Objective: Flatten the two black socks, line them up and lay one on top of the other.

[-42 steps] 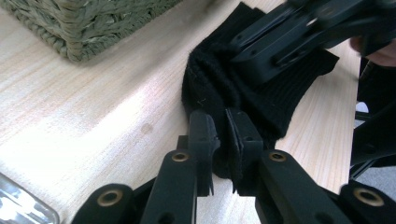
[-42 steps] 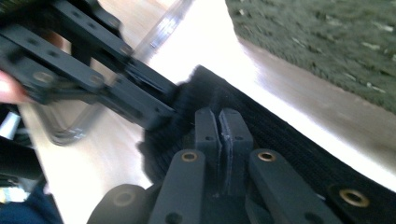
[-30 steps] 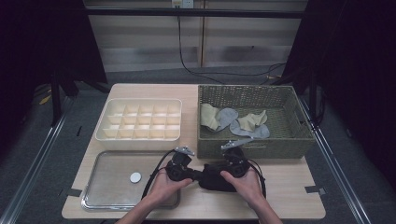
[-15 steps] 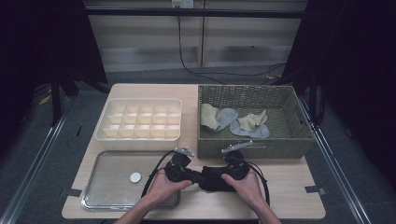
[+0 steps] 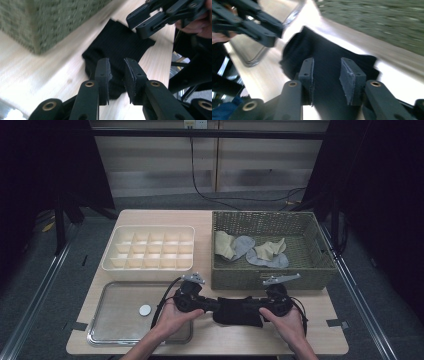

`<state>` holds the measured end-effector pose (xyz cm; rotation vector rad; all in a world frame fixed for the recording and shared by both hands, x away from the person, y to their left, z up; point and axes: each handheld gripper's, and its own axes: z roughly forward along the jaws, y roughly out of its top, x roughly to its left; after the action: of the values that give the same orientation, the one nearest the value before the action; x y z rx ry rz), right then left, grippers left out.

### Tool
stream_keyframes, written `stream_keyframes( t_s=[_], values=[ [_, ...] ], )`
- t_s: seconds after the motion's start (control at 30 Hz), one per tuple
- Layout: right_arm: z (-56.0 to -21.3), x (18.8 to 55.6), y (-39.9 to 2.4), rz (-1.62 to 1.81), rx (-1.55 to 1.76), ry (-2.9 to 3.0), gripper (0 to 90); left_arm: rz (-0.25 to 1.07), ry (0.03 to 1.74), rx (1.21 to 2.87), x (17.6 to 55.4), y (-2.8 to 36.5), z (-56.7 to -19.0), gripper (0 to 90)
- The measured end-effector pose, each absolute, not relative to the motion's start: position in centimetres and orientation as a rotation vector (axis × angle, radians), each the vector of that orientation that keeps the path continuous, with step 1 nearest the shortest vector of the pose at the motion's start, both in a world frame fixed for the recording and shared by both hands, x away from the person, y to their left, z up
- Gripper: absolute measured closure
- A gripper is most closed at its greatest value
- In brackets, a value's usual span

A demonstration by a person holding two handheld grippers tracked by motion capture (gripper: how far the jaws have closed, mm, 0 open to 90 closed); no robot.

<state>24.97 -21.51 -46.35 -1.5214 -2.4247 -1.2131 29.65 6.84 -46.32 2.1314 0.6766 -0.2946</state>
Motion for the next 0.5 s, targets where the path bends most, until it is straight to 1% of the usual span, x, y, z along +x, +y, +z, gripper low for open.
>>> stream_keyframes(
  t_s=[0.17, 0.23, 0.3, 0.37, 0.4, 0.43, 0.47, 0.5],
  values=[
    [-46.5, 24.7, -23.3, -1.19, -1.603, -2.428, 55.1, -0.271, 0.677, 2.153, 29.7, 5.4, -45.8, 72.0],
    [-46.9, 24.6, -23.8, -1.196, -1.628, -2.414, 52.8, -0.296, 0.655, 2.164, 29.7, 4.7, -45.8, 70.8],
    [-47.3, 24.6, -24.1, -1.193, -1.635, -2.406, 51.5, -0.318, 0.651, 2.162, 29.7, 4.0, -46.2, 70.2],
    [-47.9, 24.8, -24.2, -1.174, -1.637, -2.403, 51.1, -0.305, 0.667, 2.175, 29.5, 3.4, -46.8, 68.9],
    [-48.1, 24.8, -24.3, -1.171, -1.638, -2.399, 51.1, -0.334, 0.652, 2.181, 29.5, 3.1, -47.2, 68.8],
    [-48.3, 24.9, -24.3, -1.171, -1.632, -2.394, 50.8, -0.321, 0.663, 2.183, 29.4, 2.8, -47.4, 68.3],
    [-48.4, 25.0, -24.2, -1.174, -1.631, -2.392, 50.7, -0.339, 0.631, 2.21, 29.5, 2.6, -47.7, 67.2],
    [-48.4, 25.0, -24.2, -1.179, -1.629, -2.386, 50.6, -0.327, 0.62, 2.223, 29.3, 2.4, -47.8, 65.8]
  ],
)
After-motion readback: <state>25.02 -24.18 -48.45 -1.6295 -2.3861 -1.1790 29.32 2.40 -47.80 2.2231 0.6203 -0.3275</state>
